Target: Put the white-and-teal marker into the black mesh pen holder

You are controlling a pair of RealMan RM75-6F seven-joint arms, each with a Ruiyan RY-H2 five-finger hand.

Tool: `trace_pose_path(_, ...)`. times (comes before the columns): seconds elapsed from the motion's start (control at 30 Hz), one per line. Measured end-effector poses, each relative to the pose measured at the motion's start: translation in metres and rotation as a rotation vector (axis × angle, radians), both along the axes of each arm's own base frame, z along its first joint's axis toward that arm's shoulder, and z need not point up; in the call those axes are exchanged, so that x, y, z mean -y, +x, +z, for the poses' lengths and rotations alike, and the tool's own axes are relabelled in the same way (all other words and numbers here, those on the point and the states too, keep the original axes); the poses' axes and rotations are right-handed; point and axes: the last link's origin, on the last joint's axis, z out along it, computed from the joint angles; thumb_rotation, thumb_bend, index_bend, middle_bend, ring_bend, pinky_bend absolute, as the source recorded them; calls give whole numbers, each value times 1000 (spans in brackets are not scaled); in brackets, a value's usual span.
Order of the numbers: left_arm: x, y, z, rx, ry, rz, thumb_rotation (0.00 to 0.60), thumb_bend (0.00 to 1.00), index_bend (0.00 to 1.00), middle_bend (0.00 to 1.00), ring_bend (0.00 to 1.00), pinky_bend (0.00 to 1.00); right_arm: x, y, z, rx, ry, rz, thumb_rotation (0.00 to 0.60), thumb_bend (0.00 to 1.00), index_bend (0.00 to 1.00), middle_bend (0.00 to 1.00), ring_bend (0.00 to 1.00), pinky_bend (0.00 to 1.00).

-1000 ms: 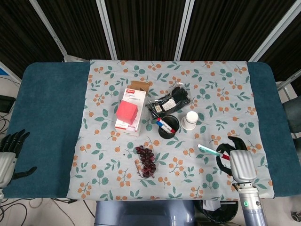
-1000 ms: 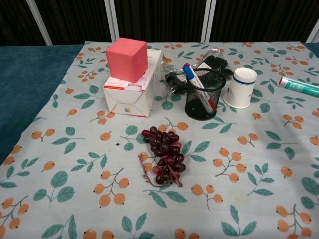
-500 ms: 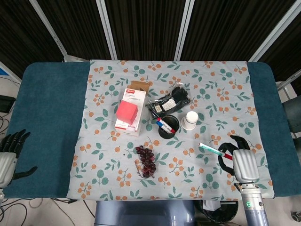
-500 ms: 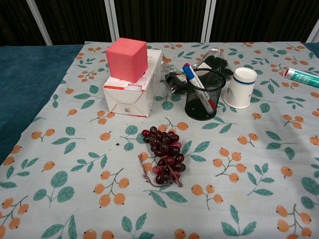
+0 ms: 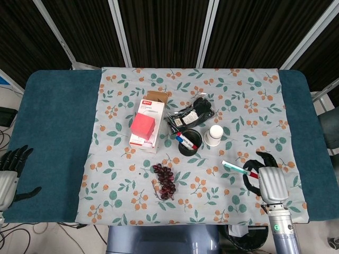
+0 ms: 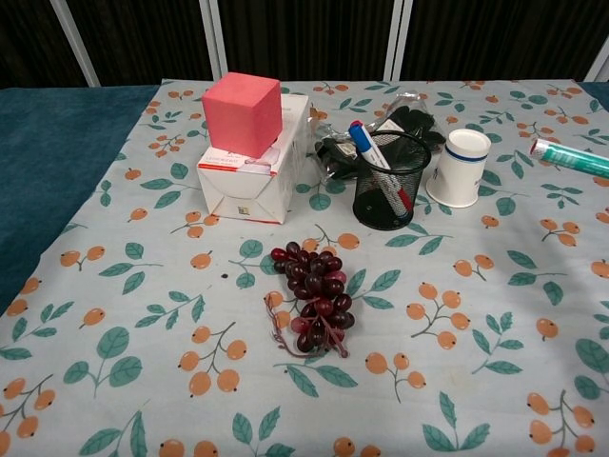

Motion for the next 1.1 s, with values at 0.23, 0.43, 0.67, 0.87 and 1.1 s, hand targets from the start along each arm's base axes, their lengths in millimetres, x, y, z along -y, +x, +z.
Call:
trace_pose_path(0.23,-3,-1,0,7,-6,8,600,49,0,0,0,0,20,20,-6,-98,-10,61,600,553,657,571,202,167)
trace_pose_path(0.43,-3,-1,1,20,-14,15,600,49,0,0,0,0,49,50,-14,-230,-53,139,600,554,661,575,202,167)
trace_pose_path(0.67,-4,-2,2,35,-24,29,600,49,0,0,0,0,83,79,-26,-394,-115,193,600,554,663,576,202,167)
trace_pose_path(0.87,-5,-3,3,43,-28,36,600,49,0,0,0,0,106,96,-34,-555,-164,246,600,554,673,580,215,167)
trace_pose_path(1.1,-5,-2,3,47,-30,40,600,49,0,0,0,0,119,102,-43,-768,-200,321,600,553,674,580,216,167)
